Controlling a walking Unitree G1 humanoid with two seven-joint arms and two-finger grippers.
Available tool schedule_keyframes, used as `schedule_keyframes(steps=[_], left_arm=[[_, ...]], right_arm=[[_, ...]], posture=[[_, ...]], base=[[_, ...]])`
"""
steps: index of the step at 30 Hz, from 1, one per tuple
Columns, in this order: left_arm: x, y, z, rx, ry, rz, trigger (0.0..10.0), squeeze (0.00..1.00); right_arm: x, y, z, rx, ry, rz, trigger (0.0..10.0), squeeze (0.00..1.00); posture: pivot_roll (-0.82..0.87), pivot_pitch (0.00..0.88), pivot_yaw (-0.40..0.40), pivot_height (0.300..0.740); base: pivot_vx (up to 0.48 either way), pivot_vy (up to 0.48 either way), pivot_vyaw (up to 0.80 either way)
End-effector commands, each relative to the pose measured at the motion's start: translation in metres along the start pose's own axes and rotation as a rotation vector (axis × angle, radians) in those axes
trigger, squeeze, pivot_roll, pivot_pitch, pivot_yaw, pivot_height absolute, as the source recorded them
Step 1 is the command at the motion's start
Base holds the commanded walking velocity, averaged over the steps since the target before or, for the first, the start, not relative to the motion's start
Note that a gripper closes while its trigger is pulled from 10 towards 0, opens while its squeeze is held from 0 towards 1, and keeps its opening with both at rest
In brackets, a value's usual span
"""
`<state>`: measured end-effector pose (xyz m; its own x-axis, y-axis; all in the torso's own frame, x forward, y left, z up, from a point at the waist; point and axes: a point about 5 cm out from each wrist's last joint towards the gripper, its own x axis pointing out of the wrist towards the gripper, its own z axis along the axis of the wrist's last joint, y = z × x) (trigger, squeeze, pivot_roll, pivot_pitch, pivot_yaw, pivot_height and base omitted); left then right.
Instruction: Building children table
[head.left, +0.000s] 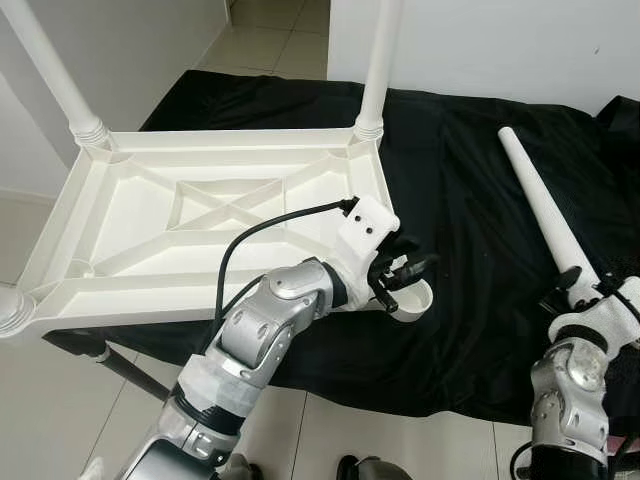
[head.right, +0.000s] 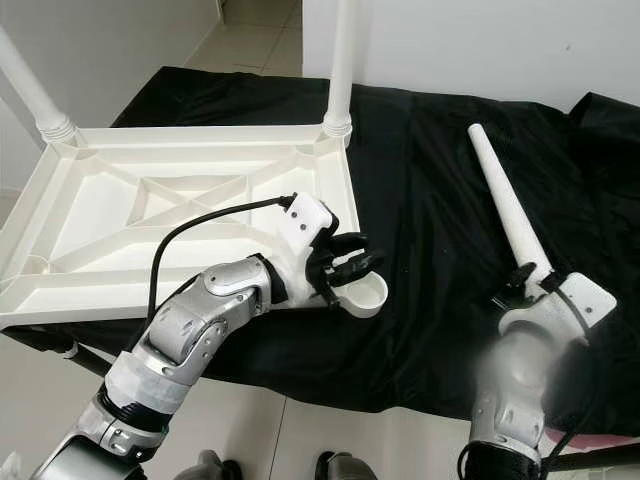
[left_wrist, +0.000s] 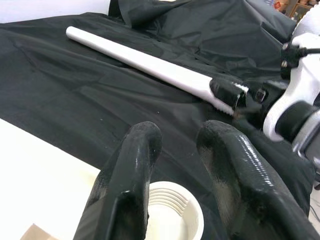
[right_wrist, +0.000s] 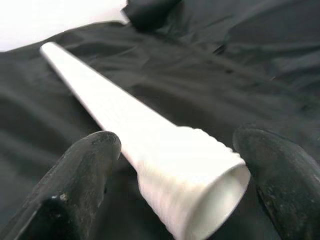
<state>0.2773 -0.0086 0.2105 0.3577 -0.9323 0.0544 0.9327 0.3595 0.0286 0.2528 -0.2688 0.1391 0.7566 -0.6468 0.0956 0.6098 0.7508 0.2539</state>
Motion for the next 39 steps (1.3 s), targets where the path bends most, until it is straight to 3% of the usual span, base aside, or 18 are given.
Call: schedule_keyframes(steps=[1, 2, 4, 5, 6, 9, 13, 21, 28, 33, 34, 39], left_arm=[[0.001, -0.002, 0.004, 0.01, -0.014, -0.059, 10.0, 0.0], [0.002, -0.001, 0.005, 0.009, -0.019, -0.052, 10.0, 0.0], [0.002, -0.001, 0.005, 0.009, -0.02, -0.051, 10.0, 0.0], [0.002, 0.0, 0.006, 0.008, -0.022, -0.048, 10.0, 0.0], [0.002, 0.0, 0.006, 0.008, -0.022, -0.048, 10.0, 0.0], [0.003, 0.002, 0.008, 0.008, -0.03, -0.042, 10.0, 0.0], [0.004, 0.002, 0.01, 0.008, -0.034, -0.043, 10.0, 0.0], [0.006, 0.002, 0.011, 0.011, -0.039, -0.046, 10.0, 0.0], [0.006, -0.004, 0.008, 0.017, -0.029, -0.085, 10.0, 0.0], [-0.013, -0.005, -0.021, 0.02, 0.069, -0.105, 10.0, 0.0], [-0.022, -0.004, -0.029, 0.006, 0.099, -0.092, 10.0, 0.0], [-0.03, -0.001, -0.031, 0.001, 0.094, -0.058, 10.0, 0.0]], right_arm=[[-0.011, 0.01, -0.012, 0.024, 0.071, 0.045, 10.0, 0.0], [-0.02, 0.022, -0.012, 0.061, 0.076, 0.108, 10.0, 0.0], [-0.022, 0.024, -0.011, 0.068, 0.074, 0.123, 10.0, 0.0], [-0.03, 0.039, -0.006, 0.092, 0.051, 0.239, 10.0, 0.0], [-0.03, 0.039, -0.006, 0.092, 0.051, 0.239, 10.0, 0.0], [-0.054, 0.068, 0.009, 0.152, -0.008, 0.5, 10.0, 0.0], [-0.059, 0.072, 0.015, 0.16, -0.037, 0.573, 10.0, 0.0], [-0.046, 0.066, 0.017, 0.13, -0.05, 0.551, 10.0, 0.0], [-0.017, 0.057, 0.021, 0.023, -0.084, 0.468, 10.0, 0.0], [-0.002, 0.054, 0.014, -0.06, -0.062, 0.412, 10.0, 0.0], [0.002, 0.057, 0.012, -0.08, -0.057, 0.434, 10.0, 0.0], [0.006, 0.063, 0.005, -0.112, -0.035, 0.489, 10.0, 0.0]], posture=[[-0.06, 0.136, -0.006, 0.74], [-0.06, 0.135, -0.008, 0.74], [-0.06, 0.135, -0.008, 0.74], [-0.07, 0.135, -0.007, 0.74], [-0.07, 0.135, -0.007, 0.74], [-0.07, 0.133, -0.005, 0.74], [-0.07, 0.132, -0.004, 0.74], [-0.07, 0.128, -0.002, 0.74], [-0.07, 0.126, -0.006, 0.74], [-0.06, 0.124, -0.016, 0.74], [-0.07, 0.124, -0.019, 0.74], [-0.07, 0.128, -0.033, 0.74]], base=[[0.0, 0.0, 0.0], [0.0, 0.0, 0.0], [0.0, 0.0, 0.0], [0.0, 0.0, 0.0], [0.0, 0.0, 0.0], [0.0, 0.0, 0.0], [0.0, 0.0, 0.0], [0.0, 0.0, 0.0], [0.0, 0.0, 0.0], [0.0, 0.0, 0.0], [0.0, 0.0, 0.0], [0.0, 0.0, 0.0]])
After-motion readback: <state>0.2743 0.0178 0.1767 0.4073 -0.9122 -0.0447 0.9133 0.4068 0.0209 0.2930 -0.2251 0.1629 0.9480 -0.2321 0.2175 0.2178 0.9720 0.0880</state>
